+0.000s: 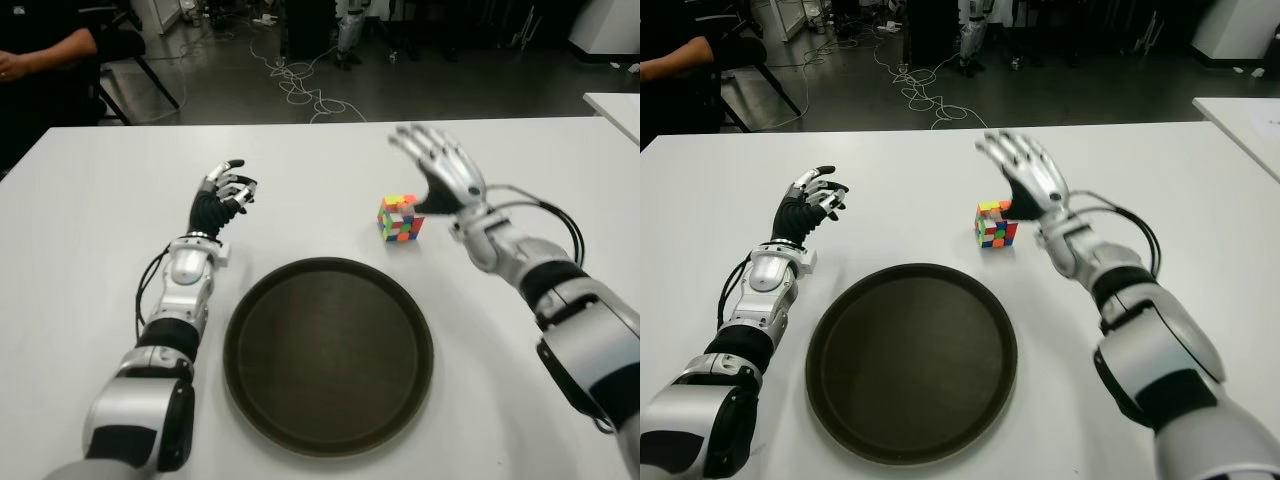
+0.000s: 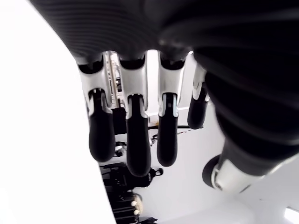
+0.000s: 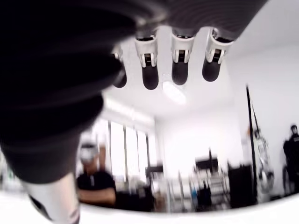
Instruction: Pick up the Rubik's Cube and put it in the plate
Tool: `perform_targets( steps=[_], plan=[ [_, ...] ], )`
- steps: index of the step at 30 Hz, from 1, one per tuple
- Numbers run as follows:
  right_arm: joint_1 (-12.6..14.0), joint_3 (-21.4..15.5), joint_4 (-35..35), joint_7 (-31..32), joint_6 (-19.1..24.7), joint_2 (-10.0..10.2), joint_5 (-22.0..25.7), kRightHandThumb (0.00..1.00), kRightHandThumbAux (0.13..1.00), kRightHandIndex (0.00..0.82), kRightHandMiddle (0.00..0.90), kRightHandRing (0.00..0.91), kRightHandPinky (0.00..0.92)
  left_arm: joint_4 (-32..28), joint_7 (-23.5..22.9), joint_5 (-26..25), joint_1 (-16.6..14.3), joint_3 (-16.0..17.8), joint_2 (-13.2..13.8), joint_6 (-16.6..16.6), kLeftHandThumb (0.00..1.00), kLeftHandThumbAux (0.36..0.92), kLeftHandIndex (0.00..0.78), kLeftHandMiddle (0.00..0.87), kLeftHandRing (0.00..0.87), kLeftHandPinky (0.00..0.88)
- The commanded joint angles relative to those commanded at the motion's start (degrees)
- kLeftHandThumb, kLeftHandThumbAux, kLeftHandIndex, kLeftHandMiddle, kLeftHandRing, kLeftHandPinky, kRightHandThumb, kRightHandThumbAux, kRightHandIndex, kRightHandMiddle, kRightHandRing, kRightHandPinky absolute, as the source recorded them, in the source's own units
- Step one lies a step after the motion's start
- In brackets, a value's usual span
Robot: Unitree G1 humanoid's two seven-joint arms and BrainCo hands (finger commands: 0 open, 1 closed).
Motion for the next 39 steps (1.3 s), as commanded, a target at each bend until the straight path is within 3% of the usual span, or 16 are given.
perform_targets(
  steps=[2,5,7,10,17,31,36,39],
  plan=[
    [1.2,-5.2,0.1,5.8,-0.8,2.8,6.8,0.000,0.788,0.104,0.134,0.129,0.132,0.0,0.2,0.1,0.0,0.0,0.0,0.0,0.289,0.704,0.211,0.417,0.498,0.564],
    [2.3,-9.9,-0.2,12.0,-0.7,5.4,13.1,0.000,0.770,0.127,0.161,0.159,0.161,-0.1,0.4,0.1,0.0,0.0,0.0,0.1,0.290,0.704,0.211,0.413,0.494,0.560],
    [2.9,-15.5,-0.7,20.1,1.8,8.2,20.7,0.004,0.755,0.140,0.174,0.174,0.177,-0.2,0.4,0.1,0.1,-0.1,0.0,0.1,0.289,0.698,0.211,0.408,0.490,0.554],
    [3.2,-19.6,-1.3,26.8,4.6,9.7,26.2,0.018,0.738,0.149,0.179,0.182,0.180,-0.3,0.3,0.2,0.2,-0.1,0.1,0.2,0.287,0.692,0.214,0.406,0.486,0.550],
    [4.0,-18.1,-1.9,26.7,7.1,8.5,23.4,0.031,0.750,0.154,0.185,0.183,0.176,-0.2,0.3,0.3,0.0,-0.3,0.1,0.0,0.268,0.687,0.221,0.396,0.473,0.526],
    [5.1,-11.8,0.1,22.6,9.3,8.2,14.8,0.000,0.635,0.156,0.146,0.212,0.297,0.2,0.0,0.1,-0.1,-0.3,-0.1,-0.6,0.280,0.665,0.229,0.383,0.467,0.537],
    [5.1,-9.3,0.3,18.7,11.2,7.9,11.3,0.000,0.717,0.175,0.143,0.205,0.286,-0.1,0.1,0.0,0.1,-0.2,-0.3,-0.8,0.275,0.676,0.236,0.391,0.473,0.533],
    [5.1,-6.2,0.7,14.5,14.9,7.8,7.4,0.000,0.772,0.177,0.145,0.204,0.277,-0.2,0.3,0.0,0.1,-0.2,-0.4,-0.8,0.276,0.691,0.245,0.399,0.474,0.527]
  ],
)
